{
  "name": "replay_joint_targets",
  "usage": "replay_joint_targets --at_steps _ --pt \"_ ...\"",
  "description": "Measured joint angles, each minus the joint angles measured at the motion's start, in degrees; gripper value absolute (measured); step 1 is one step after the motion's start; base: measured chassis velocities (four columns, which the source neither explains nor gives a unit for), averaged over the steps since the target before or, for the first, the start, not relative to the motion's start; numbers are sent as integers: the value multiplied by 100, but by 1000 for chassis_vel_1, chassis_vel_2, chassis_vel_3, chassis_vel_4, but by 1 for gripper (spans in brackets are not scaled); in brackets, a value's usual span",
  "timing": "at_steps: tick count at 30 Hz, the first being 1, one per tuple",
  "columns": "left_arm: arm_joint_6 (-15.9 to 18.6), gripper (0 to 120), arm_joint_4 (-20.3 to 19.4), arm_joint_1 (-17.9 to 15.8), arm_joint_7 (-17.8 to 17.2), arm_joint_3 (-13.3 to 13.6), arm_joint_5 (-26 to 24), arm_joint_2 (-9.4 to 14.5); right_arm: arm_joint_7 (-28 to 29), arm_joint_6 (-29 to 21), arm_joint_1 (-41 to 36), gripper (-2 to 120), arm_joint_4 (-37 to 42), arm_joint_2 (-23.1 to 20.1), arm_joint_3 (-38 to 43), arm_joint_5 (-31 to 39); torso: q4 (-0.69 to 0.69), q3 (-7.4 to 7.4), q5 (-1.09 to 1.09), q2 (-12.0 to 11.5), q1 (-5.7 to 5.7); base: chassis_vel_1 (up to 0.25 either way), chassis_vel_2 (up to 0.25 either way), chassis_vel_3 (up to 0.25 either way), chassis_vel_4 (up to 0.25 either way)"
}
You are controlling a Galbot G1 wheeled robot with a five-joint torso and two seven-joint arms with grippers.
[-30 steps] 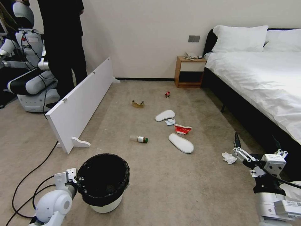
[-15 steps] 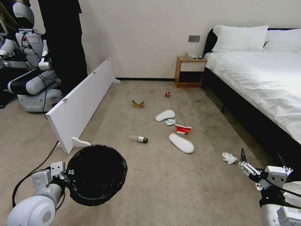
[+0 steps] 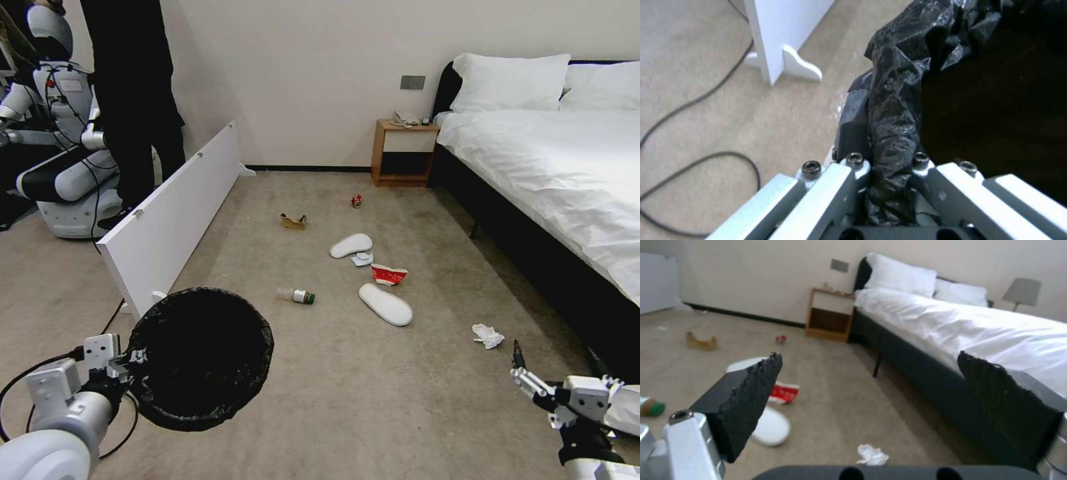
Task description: Pick up the trash bin, then pick up the garbage from the floor and place it into the trash bin.
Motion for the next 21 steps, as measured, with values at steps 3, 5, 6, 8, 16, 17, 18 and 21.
replay_joint_targets --at_steps 3,5,6,8,16,17,18,21 --pt "-1 3 66 241 -28 -98 -33 45 -128 222 -18 100 -218 27 -49 -92 1 0 0 0 0 0 0 0 0" --pt "-1 3 87 298 -24 -115 -34 48 -159 292 -12 100 -286 42 -38 -144 1 0 -1 0 0 0 0 0 0" --pt "-1 3 106 377 -14 -137 -18 48 -191 365 -9 100 -349 65 -20 -170 0 0 -1 0 0 0 0 0 0" --pt "-2 3 115 430 7 -155 13 45 -210 404 -8 100 -375 85 -14 -180 0 0 0 0 0 0 0 0 0" --pt "-5 3 193 519 205 -202 245 -34 -407 602 79 100 -465 275 -11 -336 0 0 -1 0 0 0 0 0 0" --pt "-6 3 207 502 210 -198 255 -60 -456 642 113 100 -490 327 -10 -361 1 0 -1 0 0 0 0 0 0" --pt "-6 3 206 487 213 -192 261 -75 -482 665 127 100 -506 356 -14 -381 0 0 -1 0 0 0 0 0 0" --pt "-6 3 206 459 217 -182 262 -94 -524 697 146 100 -513 405 -34 -414 0 0 0 0 0 0 0 0 0"
